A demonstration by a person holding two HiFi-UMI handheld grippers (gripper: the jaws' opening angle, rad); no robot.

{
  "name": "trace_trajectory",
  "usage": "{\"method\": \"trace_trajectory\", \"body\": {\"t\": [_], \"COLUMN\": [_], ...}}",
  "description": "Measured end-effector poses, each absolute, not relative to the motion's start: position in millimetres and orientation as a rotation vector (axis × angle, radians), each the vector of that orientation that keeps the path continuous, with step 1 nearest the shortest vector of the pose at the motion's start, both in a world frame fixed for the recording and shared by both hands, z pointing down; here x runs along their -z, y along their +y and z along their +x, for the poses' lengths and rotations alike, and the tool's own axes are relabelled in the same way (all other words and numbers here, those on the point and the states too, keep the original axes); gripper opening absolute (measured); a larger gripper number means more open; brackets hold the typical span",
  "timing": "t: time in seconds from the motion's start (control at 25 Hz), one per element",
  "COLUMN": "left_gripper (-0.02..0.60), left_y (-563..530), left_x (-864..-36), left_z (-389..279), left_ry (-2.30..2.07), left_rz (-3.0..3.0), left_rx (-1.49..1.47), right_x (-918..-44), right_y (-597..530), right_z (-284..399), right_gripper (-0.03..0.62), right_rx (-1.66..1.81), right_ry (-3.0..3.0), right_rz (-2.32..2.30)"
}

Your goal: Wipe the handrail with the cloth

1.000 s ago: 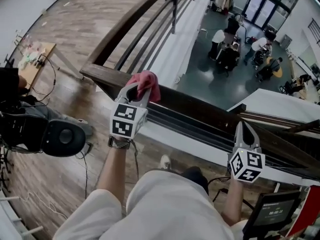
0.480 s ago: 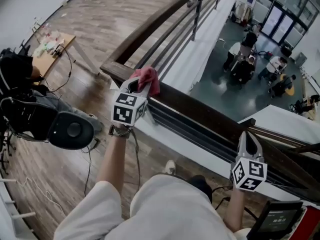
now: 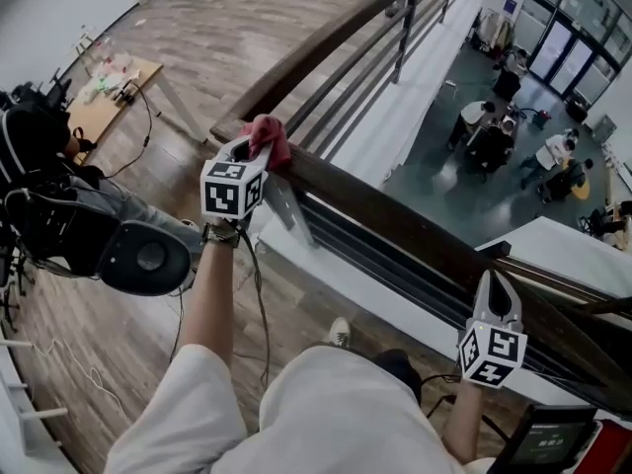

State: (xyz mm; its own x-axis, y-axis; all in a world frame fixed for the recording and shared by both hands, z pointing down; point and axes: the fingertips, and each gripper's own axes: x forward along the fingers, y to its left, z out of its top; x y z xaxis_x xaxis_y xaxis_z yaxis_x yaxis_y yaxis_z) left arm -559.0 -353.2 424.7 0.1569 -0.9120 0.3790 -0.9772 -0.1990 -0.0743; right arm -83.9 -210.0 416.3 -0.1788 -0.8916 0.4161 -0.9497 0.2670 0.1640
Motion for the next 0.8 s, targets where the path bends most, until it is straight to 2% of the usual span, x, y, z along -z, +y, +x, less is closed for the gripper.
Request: {"method": "trace_trajectory", "body": {"t": [0.52, 0.8], "left_gripper": [0.075, 0.075], "left_y": [-378.0, -382.5], "left_x": [-430.8, -429.7], "left_z": [-633.5, -649.4], "left_ry": [-1.942, -1.927], "left_rz": [2.125, 2.124], "left_rx": [-0.506, -0.46], "right_x": [-420.8, -419.7], "right_y": [-213.4, -213.5], "right_z": [-92.0, -89.3], "right_gripper": [0.002, 0.002], "right_rx": [-0.084, -0.108], "right_ry": [-2.112, -2.13], "right_rz": [1.637, 1.655]}}
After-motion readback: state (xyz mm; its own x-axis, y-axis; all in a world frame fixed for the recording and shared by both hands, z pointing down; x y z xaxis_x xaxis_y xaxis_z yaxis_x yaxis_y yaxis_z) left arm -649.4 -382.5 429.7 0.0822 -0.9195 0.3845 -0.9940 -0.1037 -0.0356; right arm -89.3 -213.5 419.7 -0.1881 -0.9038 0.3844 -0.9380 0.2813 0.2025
